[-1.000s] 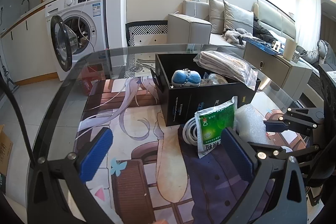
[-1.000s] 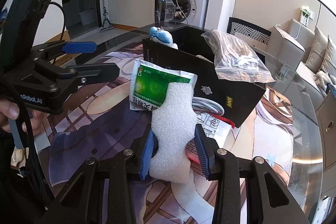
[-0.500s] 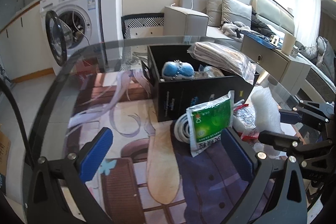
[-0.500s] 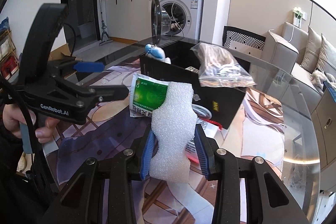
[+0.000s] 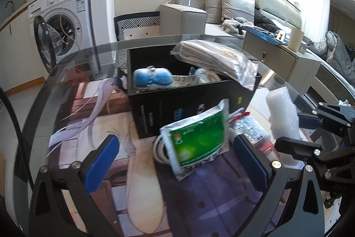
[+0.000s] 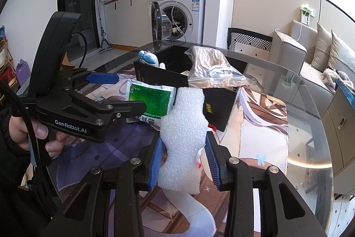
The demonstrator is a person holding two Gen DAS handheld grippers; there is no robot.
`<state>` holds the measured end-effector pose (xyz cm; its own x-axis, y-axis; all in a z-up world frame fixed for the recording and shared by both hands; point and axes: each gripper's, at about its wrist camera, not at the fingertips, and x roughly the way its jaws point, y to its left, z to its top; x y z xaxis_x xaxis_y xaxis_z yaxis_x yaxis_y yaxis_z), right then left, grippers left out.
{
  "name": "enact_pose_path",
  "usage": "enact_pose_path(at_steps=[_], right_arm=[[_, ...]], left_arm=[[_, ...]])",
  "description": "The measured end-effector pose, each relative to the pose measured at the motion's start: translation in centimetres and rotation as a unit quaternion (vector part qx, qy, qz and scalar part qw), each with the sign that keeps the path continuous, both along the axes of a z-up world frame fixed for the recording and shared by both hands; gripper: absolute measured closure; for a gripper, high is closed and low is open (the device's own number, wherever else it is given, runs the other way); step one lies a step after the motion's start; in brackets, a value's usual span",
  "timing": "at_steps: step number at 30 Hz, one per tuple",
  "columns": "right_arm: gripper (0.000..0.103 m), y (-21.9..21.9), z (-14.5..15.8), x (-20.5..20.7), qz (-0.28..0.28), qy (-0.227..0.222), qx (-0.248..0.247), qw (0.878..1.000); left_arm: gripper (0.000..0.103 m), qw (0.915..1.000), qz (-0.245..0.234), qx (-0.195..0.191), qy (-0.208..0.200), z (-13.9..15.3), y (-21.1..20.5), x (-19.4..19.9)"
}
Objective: Organize soft objects
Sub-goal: 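Lift the foam with the right gripper while the left gripper reaches for the white sachet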
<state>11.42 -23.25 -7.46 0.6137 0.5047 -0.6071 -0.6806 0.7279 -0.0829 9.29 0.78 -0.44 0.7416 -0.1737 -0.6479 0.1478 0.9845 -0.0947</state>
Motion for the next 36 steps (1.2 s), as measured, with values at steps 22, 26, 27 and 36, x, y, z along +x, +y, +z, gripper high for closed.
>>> enact_pose_path(at_steps=[22, 26, 27, 36], right_arm=[[0.065, -0.9, 0.0, 0.2, -0.010, 0.000, 0.008, 1.000], [0.065, -1.1, 0.1, 0.0, -0.012, -0.004, 0.008, 1.000], [0.065, -1.1, 0.1, -0.1, -0.013, -0.004, 0.007, 1.000], [0.065, -1.3, 0.2, -0.1, -0.018, -0.006, 0.008, 1.000]], left_arm=[[0.009, 0.9931, -0.110, -0.023, -0.032, 2.5, -2.7, -2.7], [0.014, 0.9912, -0.128, -0.027, -0.021, 2.7, -3.0, -3.2], [0.014, 0.9911, -0.128, -0.032, -0.018, 2.7, -2.9, -3.4], [0.014, 0.9910, -0.133, -0.007, 0.011, 1.3, -3.0, -3.7]])
